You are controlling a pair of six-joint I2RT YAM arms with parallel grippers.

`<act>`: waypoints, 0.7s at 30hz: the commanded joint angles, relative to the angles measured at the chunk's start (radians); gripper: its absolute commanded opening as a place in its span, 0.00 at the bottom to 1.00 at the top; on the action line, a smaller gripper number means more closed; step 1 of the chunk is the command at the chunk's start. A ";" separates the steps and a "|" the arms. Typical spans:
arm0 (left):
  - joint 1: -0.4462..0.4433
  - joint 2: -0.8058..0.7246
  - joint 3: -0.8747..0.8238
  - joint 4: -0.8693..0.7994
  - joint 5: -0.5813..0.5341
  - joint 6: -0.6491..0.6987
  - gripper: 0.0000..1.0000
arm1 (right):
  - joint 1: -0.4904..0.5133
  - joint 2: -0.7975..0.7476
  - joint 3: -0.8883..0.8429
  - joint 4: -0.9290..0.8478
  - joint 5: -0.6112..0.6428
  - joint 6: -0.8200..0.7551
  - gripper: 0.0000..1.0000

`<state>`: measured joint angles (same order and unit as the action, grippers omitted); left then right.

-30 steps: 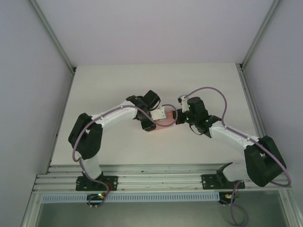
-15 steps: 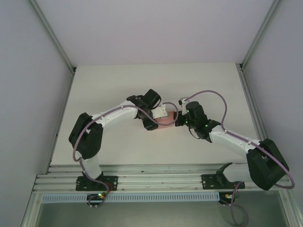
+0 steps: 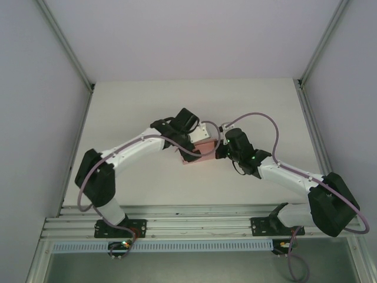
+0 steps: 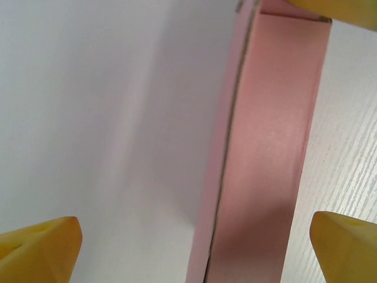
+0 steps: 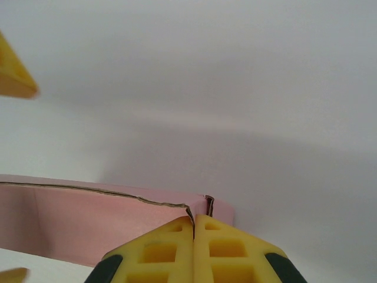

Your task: Assemble paper box

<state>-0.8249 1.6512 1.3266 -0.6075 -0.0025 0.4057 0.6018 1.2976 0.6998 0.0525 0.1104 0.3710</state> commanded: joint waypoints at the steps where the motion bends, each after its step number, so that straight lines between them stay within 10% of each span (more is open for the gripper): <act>1: 0.002 -0.091 -0.078 0.031 -0.127 -0.180 1.00 | 0.014 0.011 0.016 -0.079 0.041 0.015 0.00; 7: 0.020 -0.209 -0.194 -0.010 -0.182 -0.443 0.96 | 0.016 0.027 0.043 -0.110 0.032 0.024 0.00; 15: 0.055 -0.179 -0.160 -0.027 -0.100 -0.531 0.46 | 0.022 0.049 0.066 -0.145 0.034 0.031 0.00; 21: 0.064 -0.156 -0.145 -0.026 -0.065 -0.517 0.35 | 0.025 0.052 0.073 -0.159 0.042 0.034 0.00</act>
<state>-0.7647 1.4864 1.1553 -0.6132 -0.0990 -0.0898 0.6163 1.3300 0.7635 -0.0273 0.1287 0.3836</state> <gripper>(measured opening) 0.350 0.039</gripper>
